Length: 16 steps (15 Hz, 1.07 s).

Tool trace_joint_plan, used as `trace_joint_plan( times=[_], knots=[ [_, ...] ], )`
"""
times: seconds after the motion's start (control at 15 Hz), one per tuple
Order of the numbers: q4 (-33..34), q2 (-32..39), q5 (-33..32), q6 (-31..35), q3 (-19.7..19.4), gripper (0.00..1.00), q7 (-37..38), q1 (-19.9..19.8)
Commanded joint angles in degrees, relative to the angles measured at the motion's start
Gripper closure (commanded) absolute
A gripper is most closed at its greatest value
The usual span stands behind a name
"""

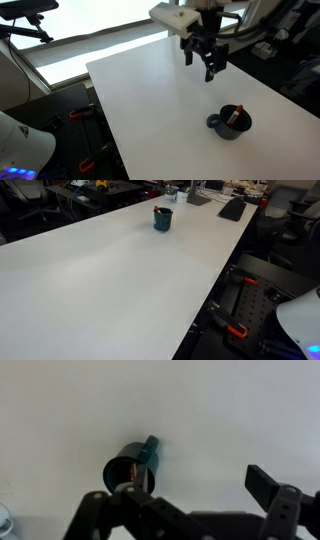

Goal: Take the marker out of the mug and place it on the table to the left of the mug

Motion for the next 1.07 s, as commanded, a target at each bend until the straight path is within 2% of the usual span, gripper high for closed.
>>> trace_joint_plan(
  times=[0.0,0.27,0.33,0.6,0.73,1.0],
  knots=[
    [4.5,5.38,-0.42,1.33,-1.99,0.0,2.03,-1.21],
    [7.89,10.08,-0.66,2.69,-3.75,0.0,0.53,-2.2],
    [5.67,7.72,0.09,1.81,-3.44,0.0,0.28,-1.89],
    [6.11,8.72,0.1,1.85,-3.62,0.0,0.27,-1.95],
    [4.3,8.33,-0.39,4.48,-3.41,0.0,-0.83,-1.84],
    [5.99,12.59,0.56,8.04,-3.0,0.0,-2.58,-1.9]
  ],
)
